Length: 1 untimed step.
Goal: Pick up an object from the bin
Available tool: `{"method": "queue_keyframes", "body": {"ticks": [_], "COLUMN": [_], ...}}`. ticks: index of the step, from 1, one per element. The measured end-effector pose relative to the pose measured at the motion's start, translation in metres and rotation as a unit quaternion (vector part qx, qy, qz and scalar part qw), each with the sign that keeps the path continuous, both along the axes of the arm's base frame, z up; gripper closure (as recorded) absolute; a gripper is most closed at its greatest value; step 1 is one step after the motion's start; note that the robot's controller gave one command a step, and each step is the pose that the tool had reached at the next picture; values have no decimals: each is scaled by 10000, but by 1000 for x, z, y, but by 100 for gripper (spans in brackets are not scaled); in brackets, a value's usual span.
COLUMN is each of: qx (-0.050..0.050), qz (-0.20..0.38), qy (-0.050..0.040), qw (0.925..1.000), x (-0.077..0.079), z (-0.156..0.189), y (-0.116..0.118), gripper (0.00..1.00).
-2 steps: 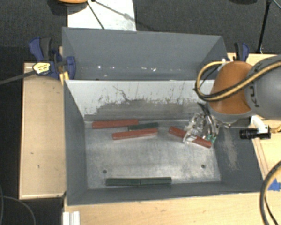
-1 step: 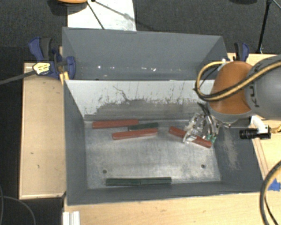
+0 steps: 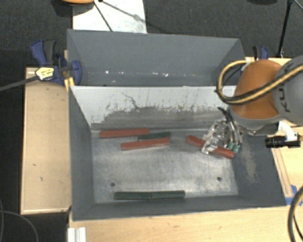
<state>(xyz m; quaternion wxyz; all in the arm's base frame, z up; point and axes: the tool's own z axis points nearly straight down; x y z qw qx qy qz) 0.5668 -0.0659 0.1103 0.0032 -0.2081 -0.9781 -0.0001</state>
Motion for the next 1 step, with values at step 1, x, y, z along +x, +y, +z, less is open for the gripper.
{"method": "queue_keyframes", "body": {"ticks": [1], "qx": [-8], "qz": [313], "qy": [-46], "qw": [9995], "x": [20], "z": [116], "y": [-21], "gripper": [100]}}
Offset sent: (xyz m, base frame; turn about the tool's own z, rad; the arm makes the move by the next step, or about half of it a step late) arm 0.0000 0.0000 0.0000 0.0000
